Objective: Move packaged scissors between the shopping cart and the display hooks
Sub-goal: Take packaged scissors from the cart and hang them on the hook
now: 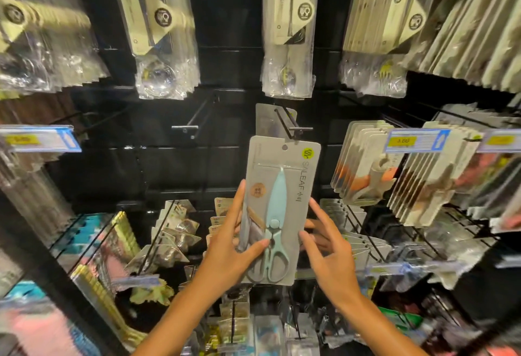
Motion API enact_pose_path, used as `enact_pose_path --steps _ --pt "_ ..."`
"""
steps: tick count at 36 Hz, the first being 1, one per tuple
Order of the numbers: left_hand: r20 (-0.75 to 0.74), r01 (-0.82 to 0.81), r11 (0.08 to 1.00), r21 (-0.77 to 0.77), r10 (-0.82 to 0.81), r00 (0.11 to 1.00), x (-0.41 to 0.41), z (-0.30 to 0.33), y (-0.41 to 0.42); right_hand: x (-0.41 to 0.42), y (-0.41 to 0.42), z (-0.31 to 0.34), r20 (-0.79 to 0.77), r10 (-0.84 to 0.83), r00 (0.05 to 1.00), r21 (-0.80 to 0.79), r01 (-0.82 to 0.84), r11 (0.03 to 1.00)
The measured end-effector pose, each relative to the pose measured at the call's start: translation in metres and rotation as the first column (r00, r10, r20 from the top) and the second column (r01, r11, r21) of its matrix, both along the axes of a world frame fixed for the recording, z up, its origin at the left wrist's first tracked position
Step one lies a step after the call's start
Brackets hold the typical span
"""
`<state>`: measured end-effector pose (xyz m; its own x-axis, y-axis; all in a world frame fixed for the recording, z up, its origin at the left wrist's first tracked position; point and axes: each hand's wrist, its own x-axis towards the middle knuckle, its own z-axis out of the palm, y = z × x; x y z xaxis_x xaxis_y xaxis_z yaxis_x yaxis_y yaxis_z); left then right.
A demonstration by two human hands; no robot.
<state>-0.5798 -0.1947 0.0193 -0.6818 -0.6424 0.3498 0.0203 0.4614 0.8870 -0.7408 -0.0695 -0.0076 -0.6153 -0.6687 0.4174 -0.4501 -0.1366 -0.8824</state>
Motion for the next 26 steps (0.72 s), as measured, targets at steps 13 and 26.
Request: enact_pose_path --steps 13,26 --pt "-0.027 0.042 0.999 0.031 -0.041 0.999 -0.027 0.008 0.002 -0.026 0.007 0.012 -0.021 -0.006 1.000 -0.038 0.005 0.999" --pt "0.076 0.005 1.000 -0.019 -0.003 0.997 -0.038 0.001 -0.014 -0.040 -0.015 0.004 -0.034 0.078 0.996 0.066 -0.075 0.995"
